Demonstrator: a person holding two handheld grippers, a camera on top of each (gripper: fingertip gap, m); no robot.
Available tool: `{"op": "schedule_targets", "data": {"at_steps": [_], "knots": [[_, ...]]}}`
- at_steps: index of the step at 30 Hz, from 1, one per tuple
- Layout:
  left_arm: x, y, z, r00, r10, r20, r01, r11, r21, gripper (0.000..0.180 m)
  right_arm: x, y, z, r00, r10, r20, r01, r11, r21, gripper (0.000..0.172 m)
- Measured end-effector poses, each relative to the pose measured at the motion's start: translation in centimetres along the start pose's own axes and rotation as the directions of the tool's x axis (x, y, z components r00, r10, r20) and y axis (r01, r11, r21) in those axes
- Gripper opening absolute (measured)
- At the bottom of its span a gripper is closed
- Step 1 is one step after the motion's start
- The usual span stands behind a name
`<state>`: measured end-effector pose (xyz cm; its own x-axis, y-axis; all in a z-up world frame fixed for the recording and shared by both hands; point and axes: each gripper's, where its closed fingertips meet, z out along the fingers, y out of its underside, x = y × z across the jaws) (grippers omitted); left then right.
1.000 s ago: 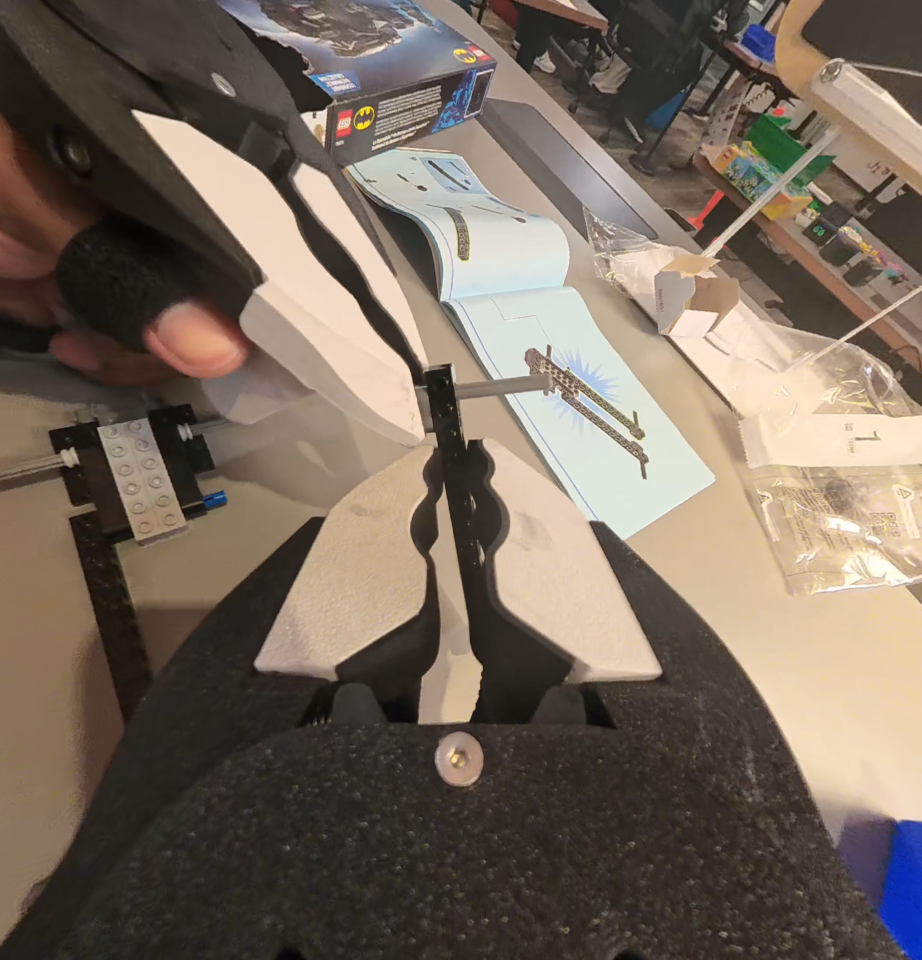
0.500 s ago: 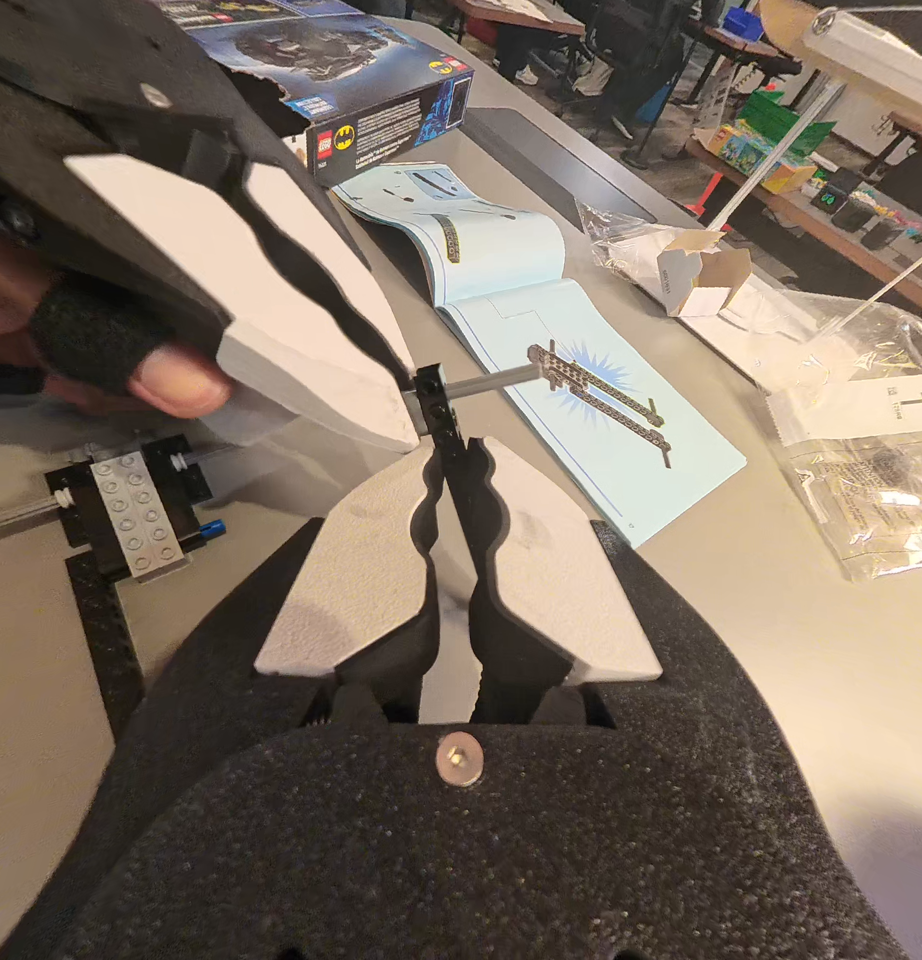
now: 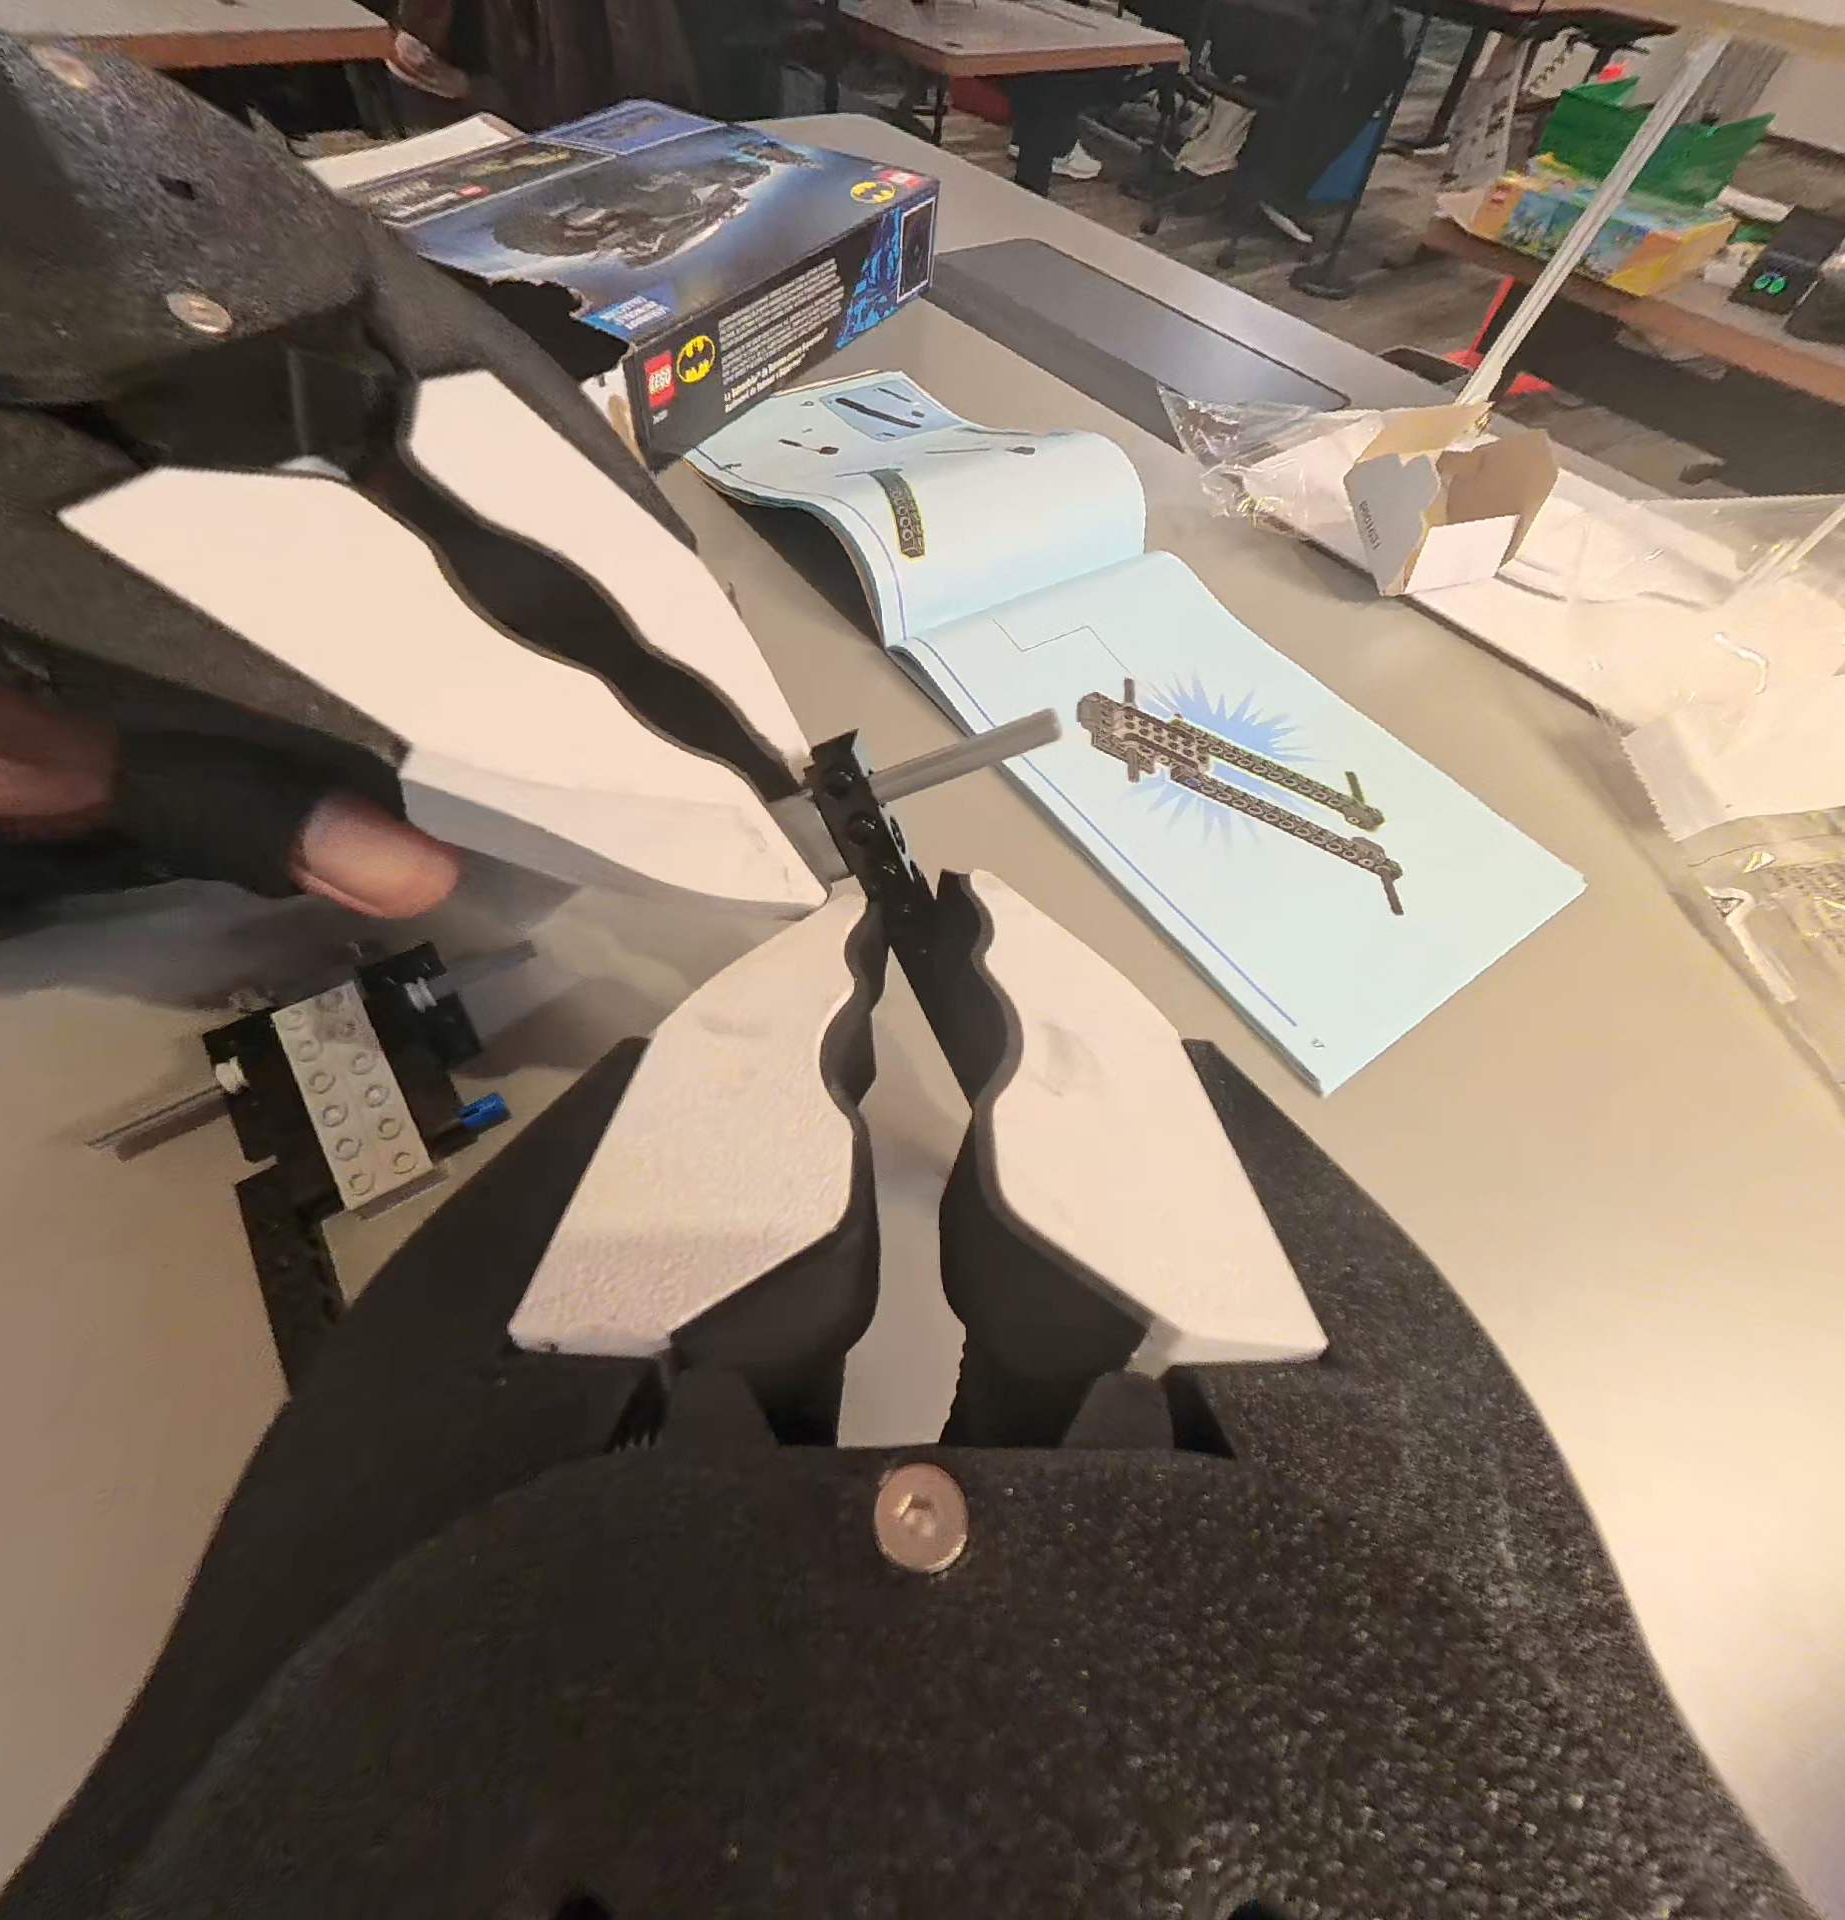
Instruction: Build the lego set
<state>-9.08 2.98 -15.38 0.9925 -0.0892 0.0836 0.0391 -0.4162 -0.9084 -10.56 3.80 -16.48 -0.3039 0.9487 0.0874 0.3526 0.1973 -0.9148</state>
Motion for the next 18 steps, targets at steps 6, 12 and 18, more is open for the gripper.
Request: {"op": "schedule_targets", "data": {"at_steps": [6, 12, 18], "knots": [[-0.03, 0.06, -0.21, 0.993, -0.098, -0.060, 0.099, 0.995, 0.021, 0.007, -0.20, -0.08, 0.19, 0.999, 0.030, 0.018, -0.030, 1.000, -0.001, 0.010], [0.20, 0.17, -0.31, 0.949, -0.257, -0.185, 0.267, 0.963, 0.032, 0.007, -0.07, -0.04, 0.03, 0.988, -0.144, -0.053, 0.143, 0.989, -0.026, 0.009], [-0.13, 0.44, -0.05, 1.000, -0.017, -0.014, 0.017, 1.000, -0.006, 0.007, 0.05, 0.19, 0.30, 0.999, -0.034, -0.016, 0.033, 0.999, -0.024, 0.010]]}}
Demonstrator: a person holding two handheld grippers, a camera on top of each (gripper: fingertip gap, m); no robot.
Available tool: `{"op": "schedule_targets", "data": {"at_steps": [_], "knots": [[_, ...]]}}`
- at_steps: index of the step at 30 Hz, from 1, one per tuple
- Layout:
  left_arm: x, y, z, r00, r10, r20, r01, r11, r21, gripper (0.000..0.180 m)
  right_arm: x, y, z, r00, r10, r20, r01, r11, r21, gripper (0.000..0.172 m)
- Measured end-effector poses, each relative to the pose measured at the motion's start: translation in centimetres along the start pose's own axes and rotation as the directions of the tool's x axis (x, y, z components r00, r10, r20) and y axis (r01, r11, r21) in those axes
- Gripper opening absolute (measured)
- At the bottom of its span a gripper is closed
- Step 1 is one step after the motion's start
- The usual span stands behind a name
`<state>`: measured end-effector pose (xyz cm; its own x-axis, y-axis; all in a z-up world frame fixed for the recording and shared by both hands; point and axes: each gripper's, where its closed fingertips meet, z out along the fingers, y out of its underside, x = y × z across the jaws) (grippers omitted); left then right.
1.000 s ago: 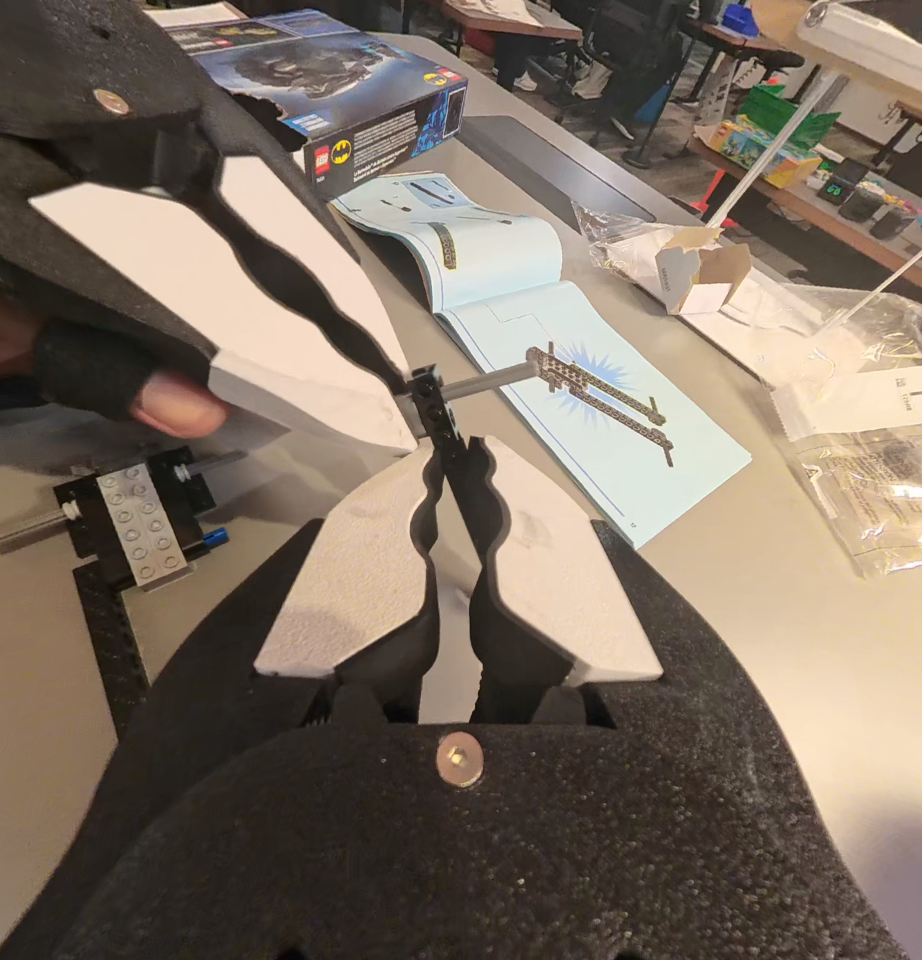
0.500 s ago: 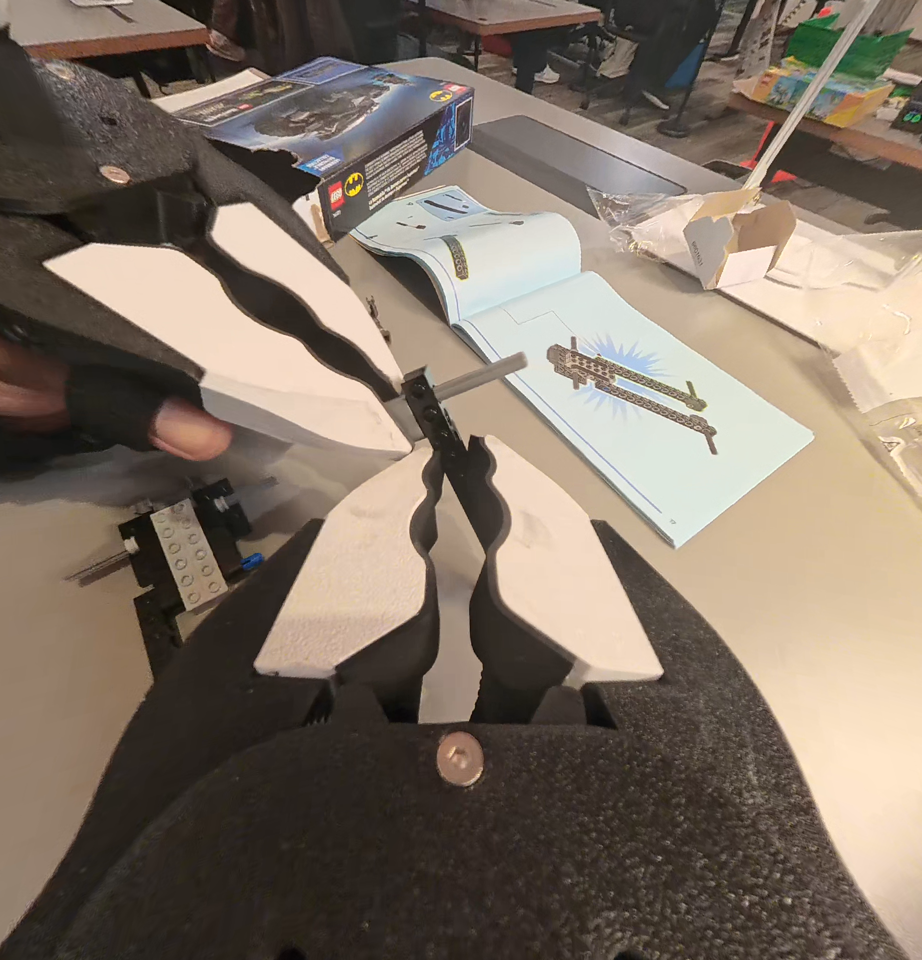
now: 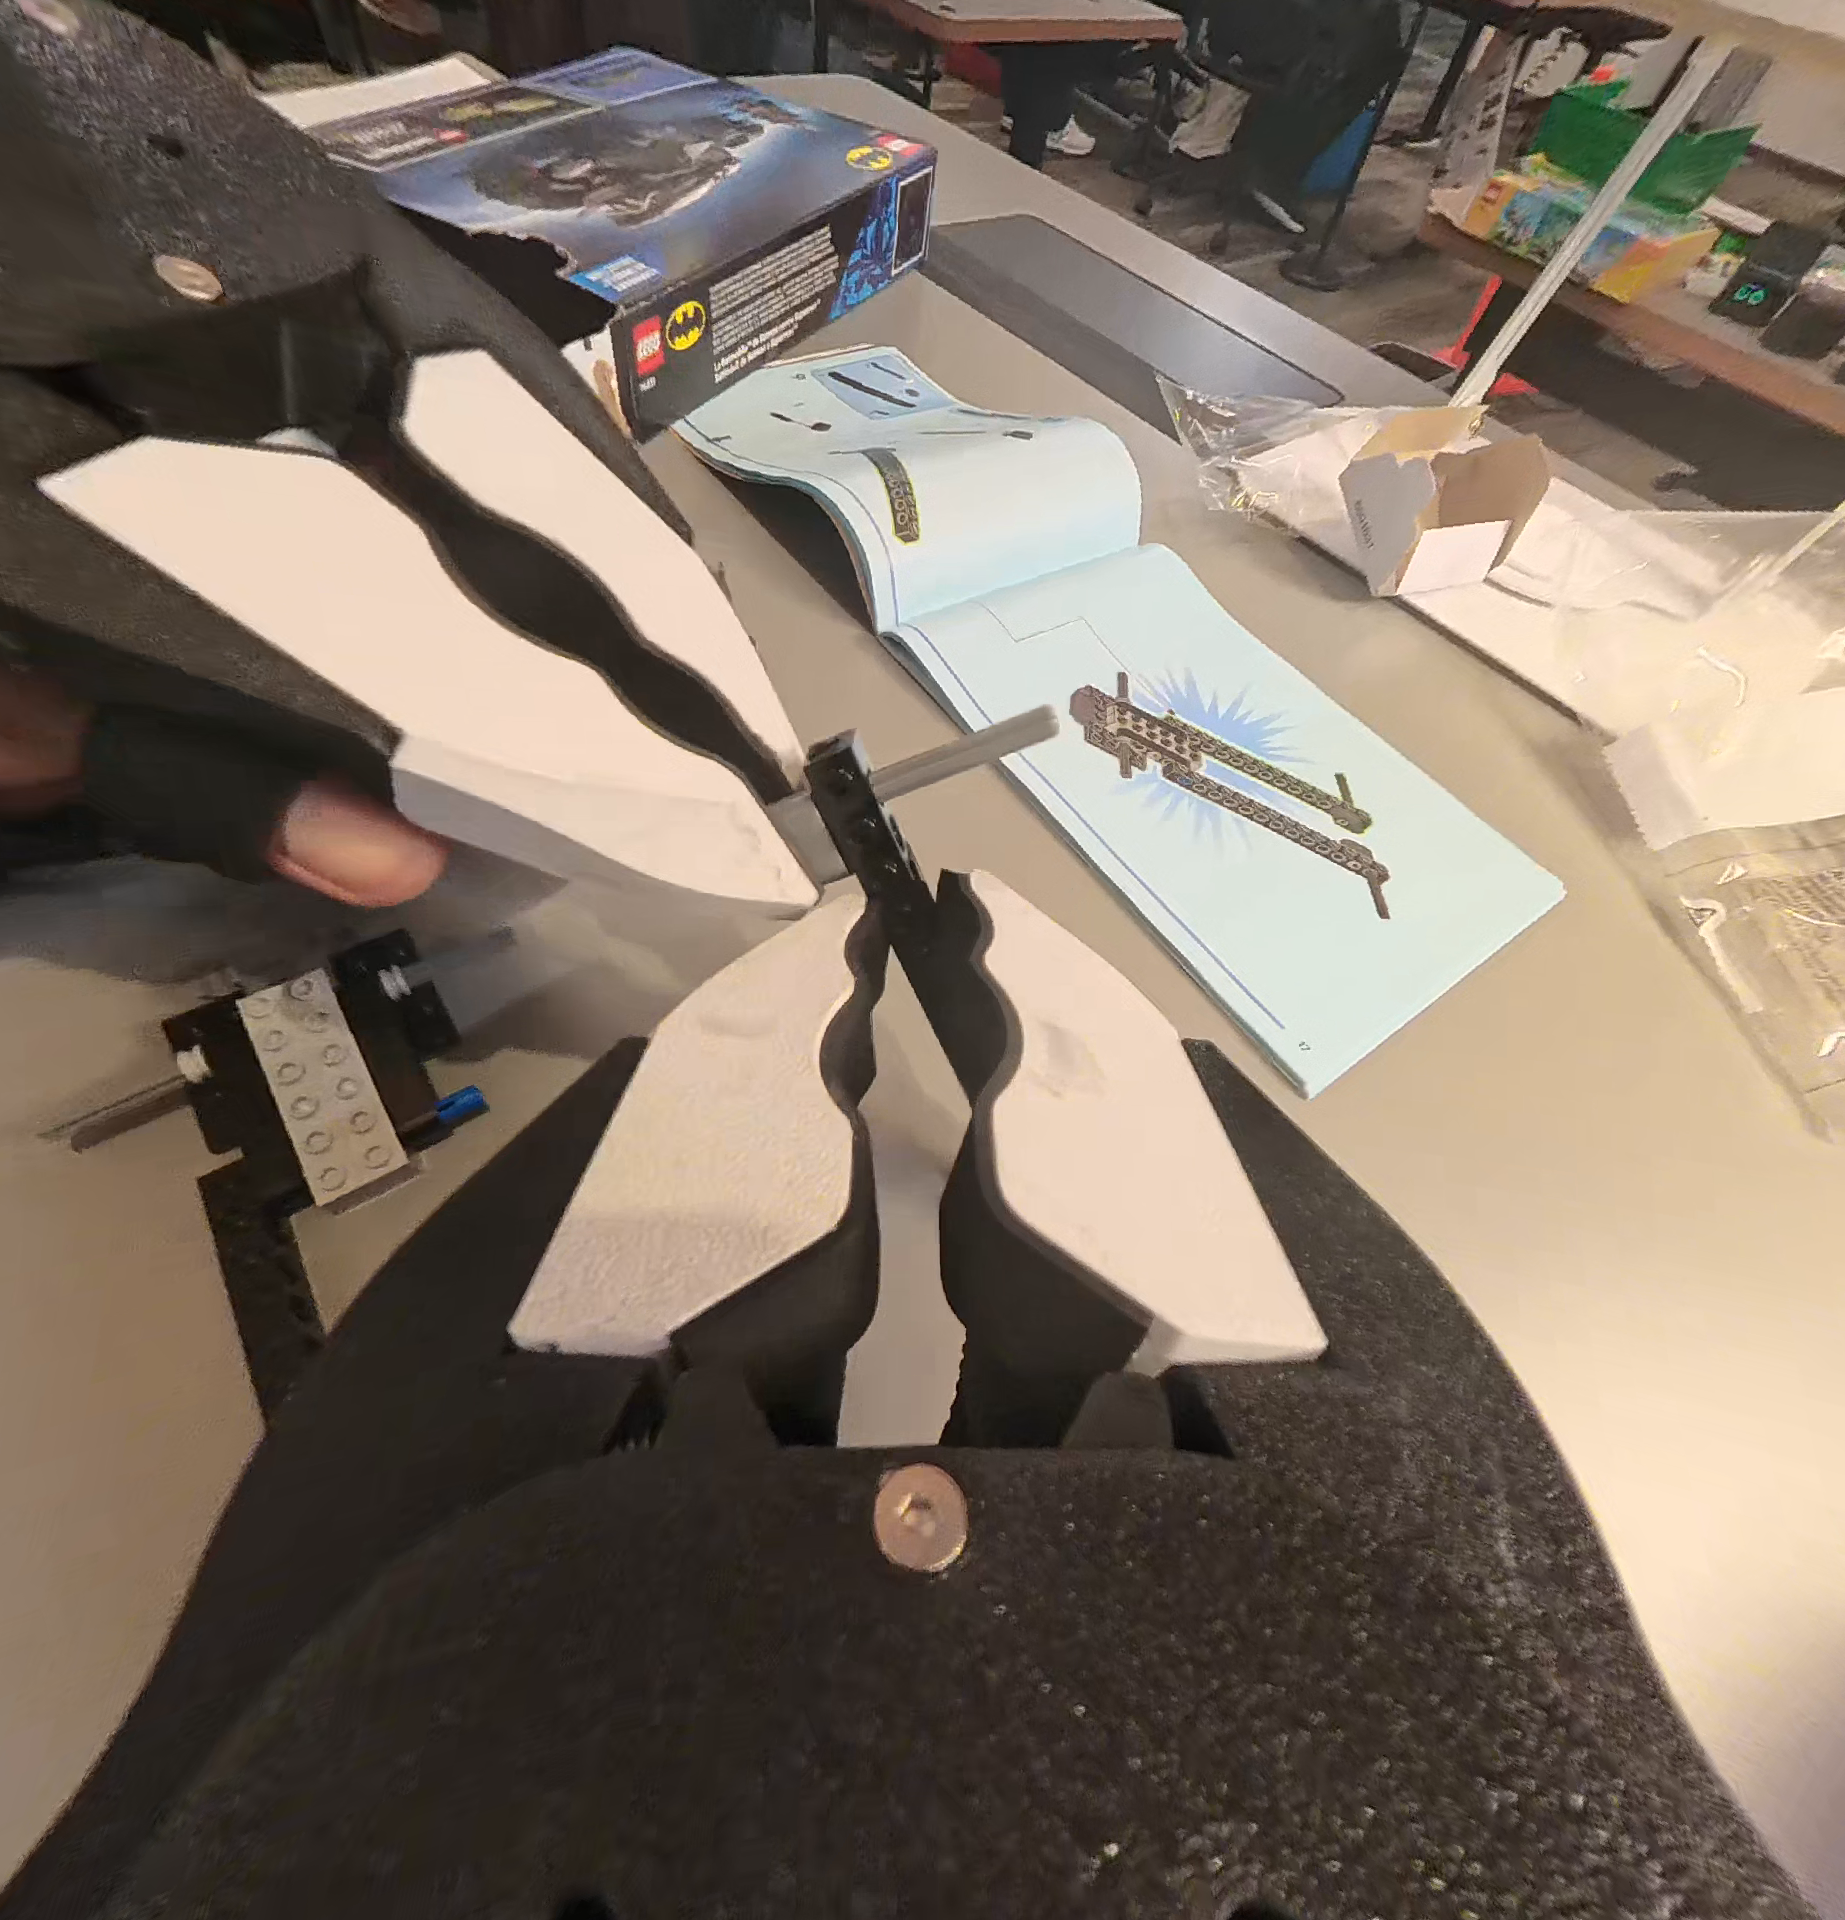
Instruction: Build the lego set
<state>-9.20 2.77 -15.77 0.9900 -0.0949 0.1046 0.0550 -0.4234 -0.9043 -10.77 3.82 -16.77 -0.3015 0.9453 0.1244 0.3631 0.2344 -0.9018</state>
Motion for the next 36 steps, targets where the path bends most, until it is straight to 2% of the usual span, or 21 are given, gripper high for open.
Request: {"op": "schedule_targets", "data": {"at_steps": [2, 4, 7, 10, 16, 22, 24, 27, 30, 36], "knots": [[0.1, 0.0, 0.0, 0.998, -0.056, -0.034, 0.056, 0.998, 0.010, 0.007, 0.0, 0.0, 0.0, 1.000, -0.008, -0.010, 0.008, 1.000, 0.000, 0.010], [0.2, -0.1, -0.1, 0.972, -0.199, -0.123, 0.204, 0.978, 0.030, 0.006, 0.1, 0.0, -0.1, 0.996, -0.080, -0.050, 0.080, 0.997, -0.006, 0.009], [0.8, -0.1, -0.6, 0.924, -0.297, -0.241, 0.314, 0.949, 0.034, 0.007, 2.7, -0.3, -1.0, 0.957, -0.184, -0.225, 0.184, 0.983, -0.022, 0.008], [-0.3, -0.2, -1.5, 0.945, -0.264, -0.192, 0.279, 0.959, 0.056, 0.007, 5.0, 0.3, -2.3, 0.961, -0.115, -0.251, 0.115, 0.993, -0.014, 0.008], [-0.2, 0.2, -1.4, 0.945, -0.253, -0.206, 0.265, 0.964, 0.032, 0.007, 3.5, 0.2, -2.0, 0.994, -0.018, -0.107, 0.018, 1.000, -0.002, 0.008], [-0.1, 0.3, -1.2, 0.943, -0.250, -0.220, 0.263, 0.964, 0.031, 0.007, 3.4, 0.2, -2.0, 0.994, -0.031, -0.108, 0.030, 0.999, -0.010, 0.008], [0.1, 1.0, -0.7, 0.950, -0.232, -0.209, 0.234, 0.972, -0.015, 0.007, 3.2, 0.3, -1.9, 0.991, -0.060, -0.116, 0.058, 0.998, -0.023, 0.008], [-0.8, 3.5, 0.1, 0.983, -0.163, -0.087, 0.147, 0.976, -0.161, 0.007, 2.8, 0.7, -1.6, 0.990, -0.092, -0.110, 0.087, 0.995, -0.054, 0.008], [-0.7, 6.3, 0.7, 0.991, -0.125, -0.052, 0.101, 0.936, -0.338, 0.007, 2.4, 1.4, -1.2, 0.989, -0.122, -0.088, 0.113, 0.988, -0.105, 0.008], [-0.6, 6.9, 0.8, 0.997, -0.070, -0.037, 0.051, 0.922, -0.384, 0.007, 2.1, 2.1, -0.9, 0.986, -0.151, -0.073, 0.139, 0.978, -0.157, 0.008]]}}
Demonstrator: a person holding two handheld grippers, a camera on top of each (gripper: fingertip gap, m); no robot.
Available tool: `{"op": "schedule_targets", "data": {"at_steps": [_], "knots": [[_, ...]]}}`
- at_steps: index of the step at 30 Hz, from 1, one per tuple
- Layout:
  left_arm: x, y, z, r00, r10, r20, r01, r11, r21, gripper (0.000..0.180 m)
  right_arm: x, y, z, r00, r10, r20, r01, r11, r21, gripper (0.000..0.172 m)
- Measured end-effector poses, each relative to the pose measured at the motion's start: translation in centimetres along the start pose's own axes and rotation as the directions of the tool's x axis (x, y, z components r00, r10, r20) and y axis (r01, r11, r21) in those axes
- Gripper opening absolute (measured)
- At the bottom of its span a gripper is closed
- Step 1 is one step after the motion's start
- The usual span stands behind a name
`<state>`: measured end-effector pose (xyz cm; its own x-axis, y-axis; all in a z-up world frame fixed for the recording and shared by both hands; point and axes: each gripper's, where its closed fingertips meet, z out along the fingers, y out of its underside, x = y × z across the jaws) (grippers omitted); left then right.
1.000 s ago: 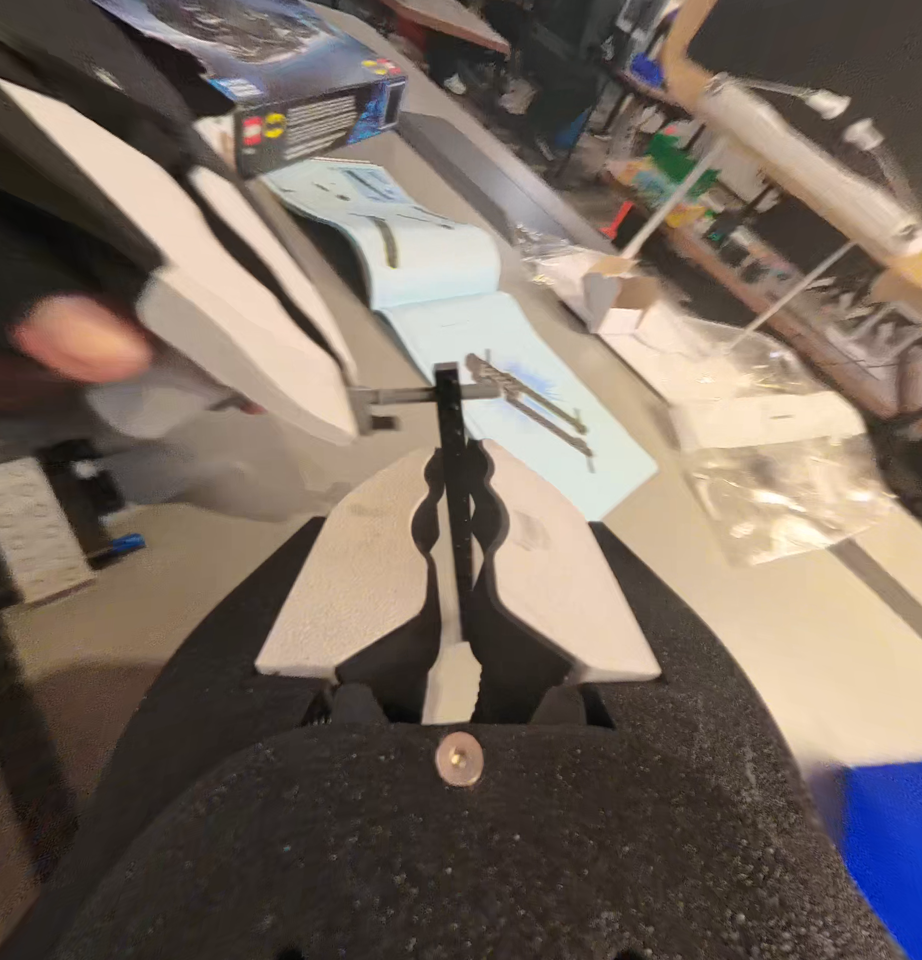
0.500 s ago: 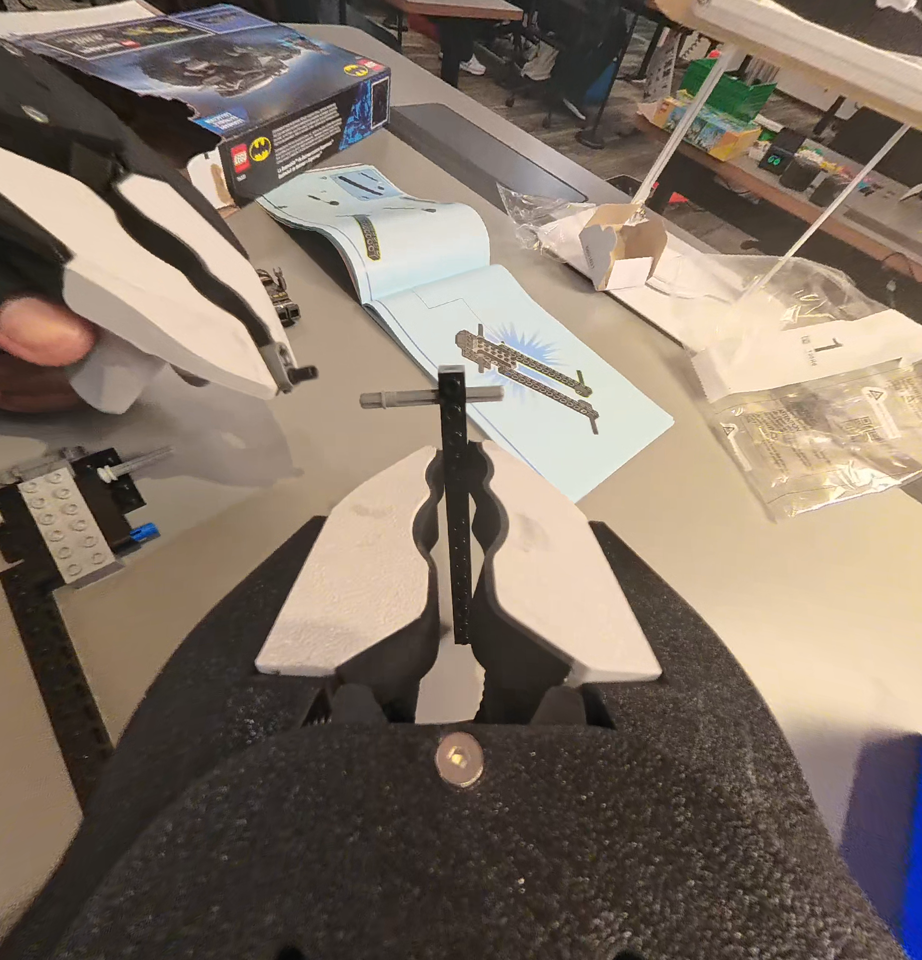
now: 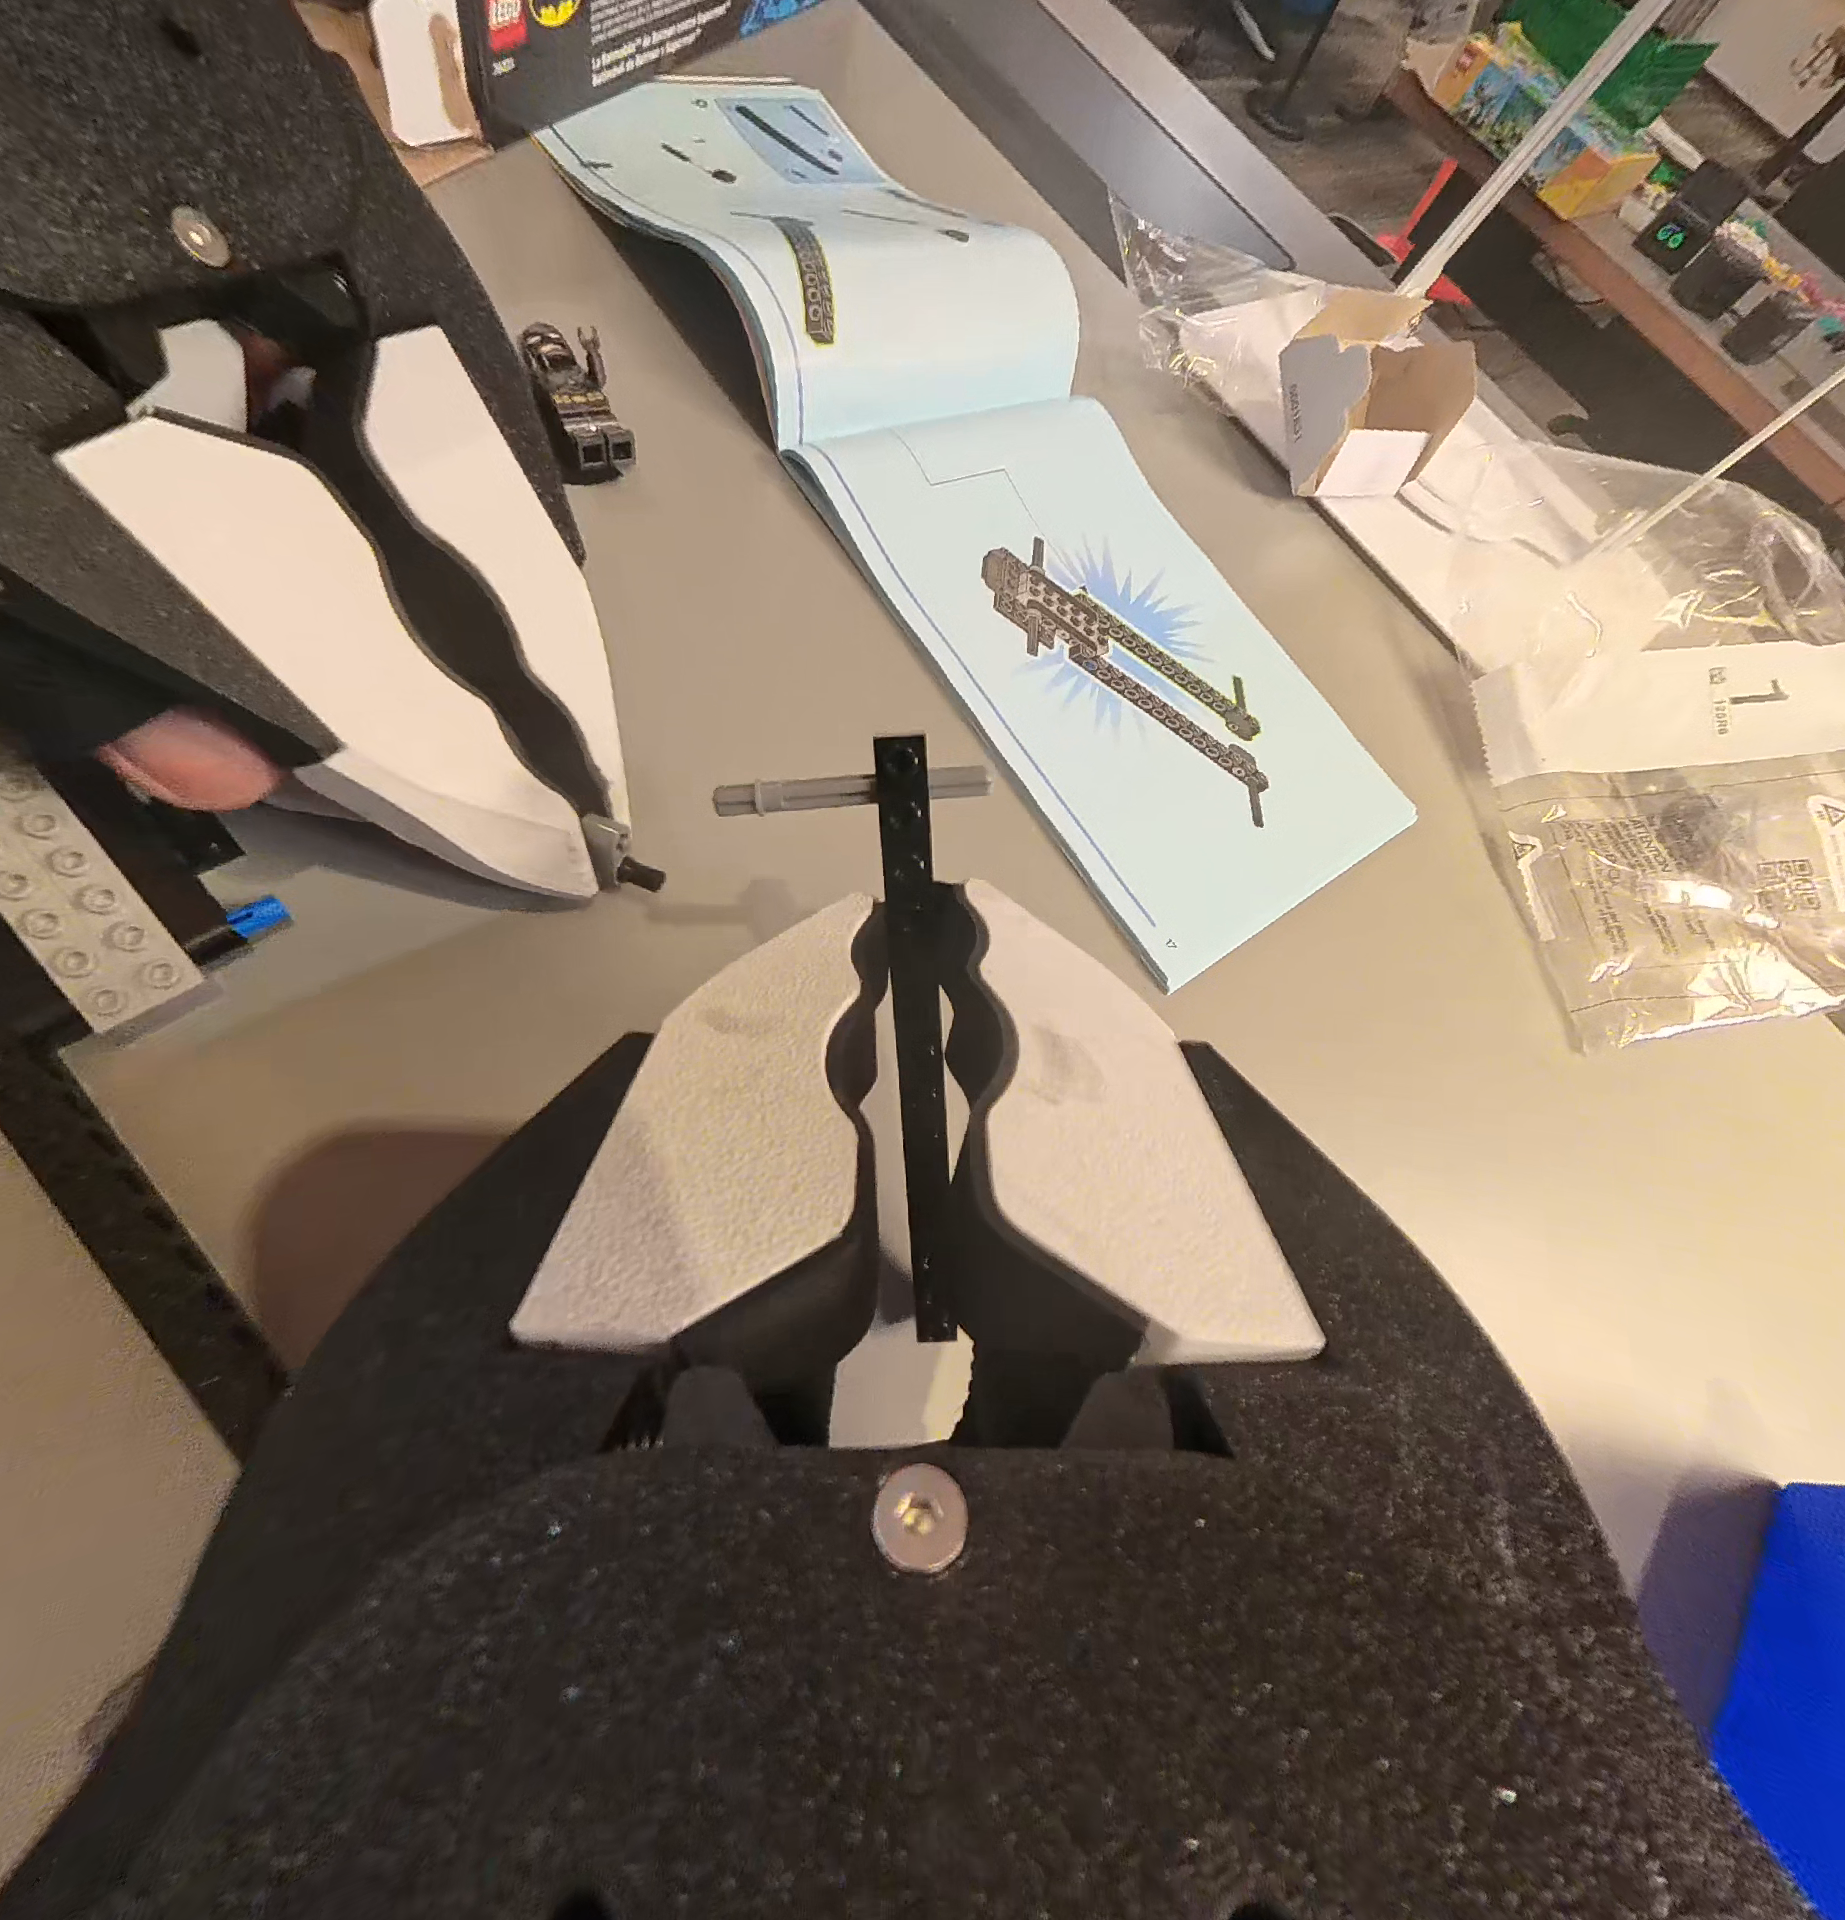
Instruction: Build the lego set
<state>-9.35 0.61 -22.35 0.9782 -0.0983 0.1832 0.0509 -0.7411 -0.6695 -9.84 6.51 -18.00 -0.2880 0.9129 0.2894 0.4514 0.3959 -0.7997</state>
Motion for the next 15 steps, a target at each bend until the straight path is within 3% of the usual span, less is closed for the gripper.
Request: {"op": "schedule_targets", "data": {"at_steps": [7, 11, 15], "knots": [[0.4, -1.2, -1.0, 0.998, -0.021, -0.062, 0.026, 0.997, 0.076, 0.037, 0.1, 0.2, 0.0, 1.000, 0.011, 0.003, -0.011, 1.000, -0.013, 0.008], [1.5, -4.6, -2.7, 0.987, -0.045, -0.153, 0.087, 0.958, 0.273, 0.038, -0.2, 0.1, 0.1, 1.000, 0.006, 0.008, -0.006, 1.000, -0.010, 0.008], [1.8, -5.6, -2.6, 0.977, -0.096, -0.192, 0.153, 0.938, 0.310, 0.030, -0.6, -0.3, 0.1, 1.000, -0.009, 0.013, 0.009, 1.000, 0.000, 0.008]]}}
